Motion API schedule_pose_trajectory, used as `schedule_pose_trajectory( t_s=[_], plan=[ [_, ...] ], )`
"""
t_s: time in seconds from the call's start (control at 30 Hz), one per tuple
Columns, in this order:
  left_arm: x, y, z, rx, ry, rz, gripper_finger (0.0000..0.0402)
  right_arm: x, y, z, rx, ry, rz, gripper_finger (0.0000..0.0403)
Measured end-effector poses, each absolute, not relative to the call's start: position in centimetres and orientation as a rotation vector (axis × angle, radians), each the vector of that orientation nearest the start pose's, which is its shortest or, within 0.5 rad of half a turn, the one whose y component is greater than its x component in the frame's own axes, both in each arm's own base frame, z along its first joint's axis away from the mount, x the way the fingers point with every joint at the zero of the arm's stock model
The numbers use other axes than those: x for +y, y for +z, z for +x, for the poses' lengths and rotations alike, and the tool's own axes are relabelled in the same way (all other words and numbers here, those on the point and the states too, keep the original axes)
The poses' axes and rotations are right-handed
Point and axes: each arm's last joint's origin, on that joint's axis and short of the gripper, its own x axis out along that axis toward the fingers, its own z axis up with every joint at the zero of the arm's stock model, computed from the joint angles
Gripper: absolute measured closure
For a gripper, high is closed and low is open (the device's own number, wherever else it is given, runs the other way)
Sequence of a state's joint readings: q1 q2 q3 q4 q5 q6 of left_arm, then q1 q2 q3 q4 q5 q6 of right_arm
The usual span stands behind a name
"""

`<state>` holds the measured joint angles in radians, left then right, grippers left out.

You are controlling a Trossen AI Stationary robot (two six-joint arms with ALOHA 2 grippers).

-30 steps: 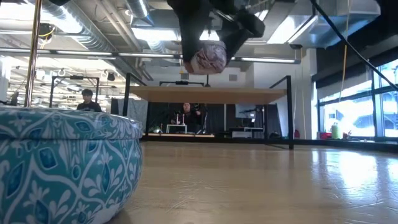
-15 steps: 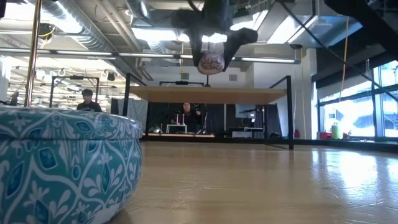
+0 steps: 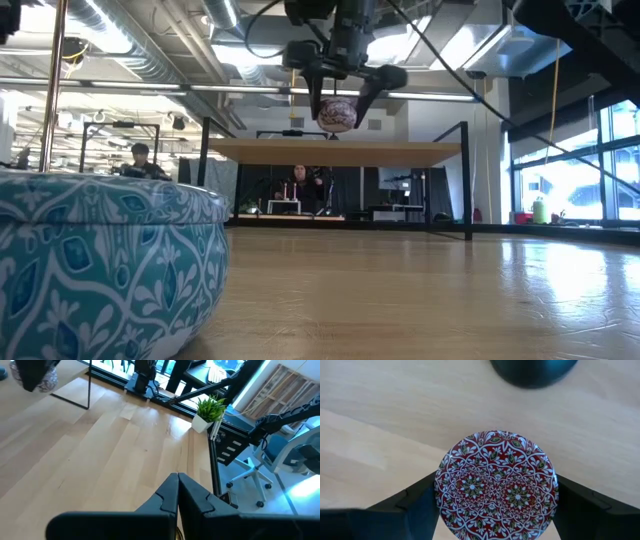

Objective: Pick & Place candle stick holders
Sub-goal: Put the red candle on the shelf

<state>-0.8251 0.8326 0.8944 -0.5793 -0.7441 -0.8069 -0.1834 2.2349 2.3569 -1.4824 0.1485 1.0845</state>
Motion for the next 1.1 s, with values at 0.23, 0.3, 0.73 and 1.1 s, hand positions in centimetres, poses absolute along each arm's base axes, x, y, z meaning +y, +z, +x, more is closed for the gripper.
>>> schedule_pose_trajectory(
  t_s=[0.23, 0.3, 0.73, 1.1],
  plan=[
    [-10.60, 32.98, 12.19, 0.366, 0.067, -0.430, 0.0401, -8.64, 30.73, 43.22, 1.021, -1.022, 0.878, 0.0098],
    [-10.60, 32.98, 12.19, 0.365, 0.069, -0.434, 0.0400, -8.65, 30.74, 43.26, 1.015, -1.023, 0.876, 0.0098],
    [-10.60, 32.98, 12.19, 0.364, 0.072, -0.448, 0.0400, -8.77, 30.56, 43.46, 0.988, -1.034, 0.862, 0.0098],
    [-10.61, 32.97, 12.19, 0.365, 0.072, -0.448, 0.0400, -8.79, 30.57, 43.45, 0.989, -1.035, 0.847, 0.0098]
  ],
)
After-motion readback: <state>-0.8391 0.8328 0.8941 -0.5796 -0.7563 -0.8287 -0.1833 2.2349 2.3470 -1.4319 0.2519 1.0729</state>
